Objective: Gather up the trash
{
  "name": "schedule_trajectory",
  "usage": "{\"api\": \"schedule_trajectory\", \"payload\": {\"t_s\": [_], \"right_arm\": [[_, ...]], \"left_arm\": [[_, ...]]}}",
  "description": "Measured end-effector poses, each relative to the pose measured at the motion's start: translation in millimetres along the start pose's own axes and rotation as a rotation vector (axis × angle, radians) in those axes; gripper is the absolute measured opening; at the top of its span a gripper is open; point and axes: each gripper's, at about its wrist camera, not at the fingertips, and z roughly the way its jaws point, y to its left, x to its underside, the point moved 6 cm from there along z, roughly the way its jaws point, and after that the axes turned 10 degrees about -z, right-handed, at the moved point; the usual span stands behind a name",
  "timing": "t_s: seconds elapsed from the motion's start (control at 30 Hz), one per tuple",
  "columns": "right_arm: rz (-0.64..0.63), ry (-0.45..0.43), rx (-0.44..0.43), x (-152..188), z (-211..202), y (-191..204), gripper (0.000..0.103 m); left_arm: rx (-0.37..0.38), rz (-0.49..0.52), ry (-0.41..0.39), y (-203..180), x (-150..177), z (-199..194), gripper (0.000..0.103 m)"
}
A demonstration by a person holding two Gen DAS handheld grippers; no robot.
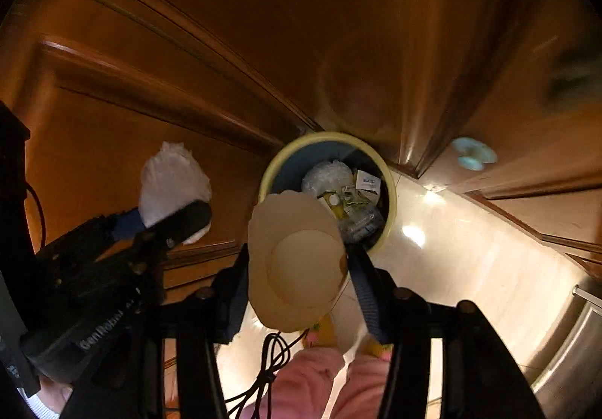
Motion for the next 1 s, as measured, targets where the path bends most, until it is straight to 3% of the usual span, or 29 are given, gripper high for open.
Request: {"api": "schedule_trajectory", "payload": {"t_s": [0.13, 0.23, 0.3, 0.37, 0.73, 1.0], "right_arm": [[0.028, 0.021, -0.001, -5.5, 43.6, -15.9, 0.059], [0.040, 0.027, 0.013, -6.9, 59.3, -22.0, 0.065], [0.047, 0.020, 0.012, -9.3, 62.3, -22.3, 0.076], [0.050, 0.018, -0.003, -7.3, 62.4, -24.6, 0.082], [0.053, 0.014, 0.005, 11.0, 35.7, -18.3, 0.084], [0.071, 0.003, 0.015, 35.7, -17.4, -3.2, 0.084]], "left_arm": [[-0.006, 0.034, 0.053, 18.7, 3.9, 47.9, 0.043], [-0.012, 0.028, 0.084, 28.4, 3.8, 65.0, 0.057], [-0.014, 0.005, 0.083, 35.4, 4.5, 68.0, 0.071], [-0.004, -0.012, 0.081, 40.4, 6.5, 67.0, 0.075], [-0.024, -0.002, 0.093, 37.9, 17.9, 50.4, 0.078], [-0.013, -0.009, 0.106, 28.3, 43.3, -0.7, 0.079]]}}
